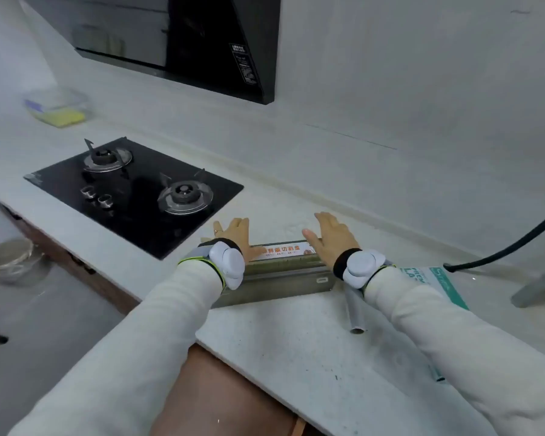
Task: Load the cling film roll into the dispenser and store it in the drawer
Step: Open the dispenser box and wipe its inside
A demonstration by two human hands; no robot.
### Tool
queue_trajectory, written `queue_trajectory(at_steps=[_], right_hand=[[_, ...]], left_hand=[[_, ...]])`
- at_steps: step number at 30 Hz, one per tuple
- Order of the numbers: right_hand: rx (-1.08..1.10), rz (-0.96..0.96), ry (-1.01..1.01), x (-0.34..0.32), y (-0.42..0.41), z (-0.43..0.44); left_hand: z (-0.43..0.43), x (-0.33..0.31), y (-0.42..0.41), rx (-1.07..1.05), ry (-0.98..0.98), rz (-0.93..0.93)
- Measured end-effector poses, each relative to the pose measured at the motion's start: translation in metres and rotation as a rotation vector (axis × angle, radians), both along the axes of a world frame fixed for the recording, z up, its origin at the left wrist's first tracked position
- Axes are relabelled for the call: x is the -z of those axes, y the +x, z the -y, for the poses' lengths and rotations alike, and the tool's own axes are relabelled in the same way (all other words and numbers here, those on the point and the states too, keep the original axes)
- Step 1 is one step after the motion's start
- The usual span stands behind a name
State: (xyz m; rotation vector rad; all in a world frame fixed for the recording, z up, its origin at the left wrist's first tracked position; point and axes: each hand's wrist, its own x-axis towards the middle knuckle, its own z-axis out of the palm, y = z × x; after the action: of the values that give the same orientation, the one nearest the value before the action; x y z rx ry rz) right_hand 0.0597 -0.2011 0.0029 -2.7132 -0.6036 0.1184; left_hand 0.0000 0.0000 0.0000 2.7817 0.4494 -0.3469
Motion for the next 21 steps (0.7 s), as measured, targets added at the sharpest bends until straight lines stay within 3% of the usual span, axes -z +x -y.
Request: queue_trajectory(at_steps=[4, 14, 21], right_hand=[[-0.035, -0.074, -0.061, 0.015, 0.019, 0.000], [-0.116, -0.215, -0.202, 0.053, 0.057, -0.008], [-0.132, -0.216, -0.277, 0.067, 0.065, -0.010]], left_hand=[[0.005, 0.017, 0.003, 0.036, 0.101, -0.076], [-0.003, 0.051, 0.002, -0.110, 0.125, -0.254], [-0.008, 0.059, -0.005, -0.163, 0.053, -0.223]])
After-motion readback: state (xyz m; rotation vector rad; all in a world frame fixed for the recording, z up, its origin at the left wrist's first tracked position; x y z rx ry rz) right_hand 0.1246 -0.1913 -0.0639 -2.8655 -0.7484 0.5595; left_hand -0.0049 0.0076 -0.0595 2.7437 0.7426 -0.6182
